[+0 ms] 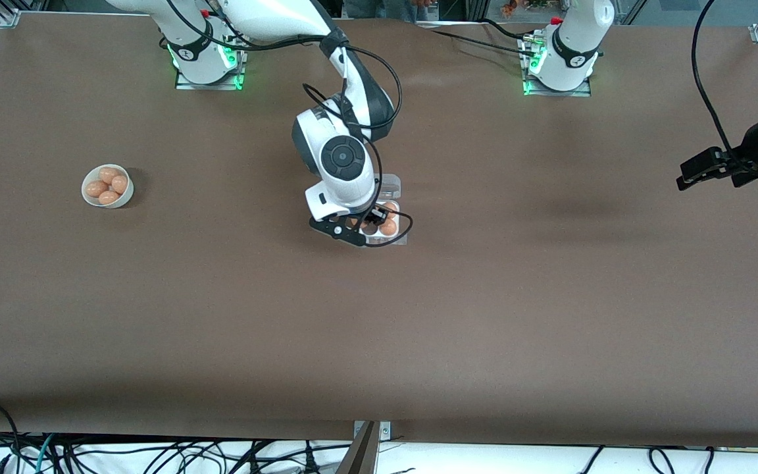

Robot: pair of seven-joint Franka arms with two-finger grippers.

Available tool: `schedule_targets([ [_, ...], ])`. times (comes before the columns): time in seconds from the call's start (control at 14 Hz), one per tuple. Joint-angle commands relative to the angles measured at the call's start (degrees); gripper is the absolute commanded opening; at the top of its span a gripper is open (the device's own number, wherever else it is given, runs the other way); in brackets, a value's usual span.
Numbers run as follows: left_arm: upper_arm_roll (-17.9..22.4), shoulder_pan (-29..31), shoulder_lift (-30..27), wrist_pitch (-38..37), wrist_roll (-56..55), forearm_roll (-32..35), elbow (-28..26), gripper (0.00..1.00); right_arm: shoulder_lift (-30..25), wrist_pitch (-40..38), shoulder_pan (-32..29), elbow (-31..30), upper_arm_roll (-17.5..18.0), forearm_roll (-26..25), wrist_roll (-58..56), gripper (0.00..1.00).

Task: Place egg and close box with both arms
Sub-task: 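Carry the egg with the right gripper over the empty box slot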

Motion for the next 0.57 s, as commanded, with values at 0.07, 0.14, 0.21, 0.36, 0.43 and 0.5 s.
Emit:
schedule_targets([
  [0.07, -0.3, 0.3, 0.9, -1.3, 0.6, -0.7, 1.4, 1.0, 2.6, 2.3, -0.9, 3.0, 2.3, 0.7, 1.8, 0.35],
  [0.14, -0.3, 0.3, 0.9, -1.3, 0.6, -0.7, 1.4, 1.0, 2.6, 2.3, -1.0, 3.0, 2.8, 0.7, 1.9, 0.35],
  [0.21, -0.3, 0.3, 1.0, -1.3, 0.6, -0.8, 1.4, 1.0, 2.6, 2.3, -1.1, 3.0, 2.9, 0.7, 1.8, 0.35],
  [0.36, -0.3, 0.3, 1.1, -1.3, 0.6, -0.8, 1.4, 1.0, 2.9, 2.3, -1.1, 3.0, 2.9, 0.7, 1.7, 0.36],
  [0.43, -0.3, 0.3, 1.1, -1.3, 0.6, -0.8, 1.4, 1.0, 3.2, 2.3, -1.1, 3.0, 2.9, 0.7, 1.6, 0.37],
  [0.5, -0.3, 0.3, 1.1, -1.3, 0.6, -0.8, 1.4, 1.0, 3.4, 2.3, -1.1, 3.0, 2.9, 0.6, 1.6, 0.39],
])
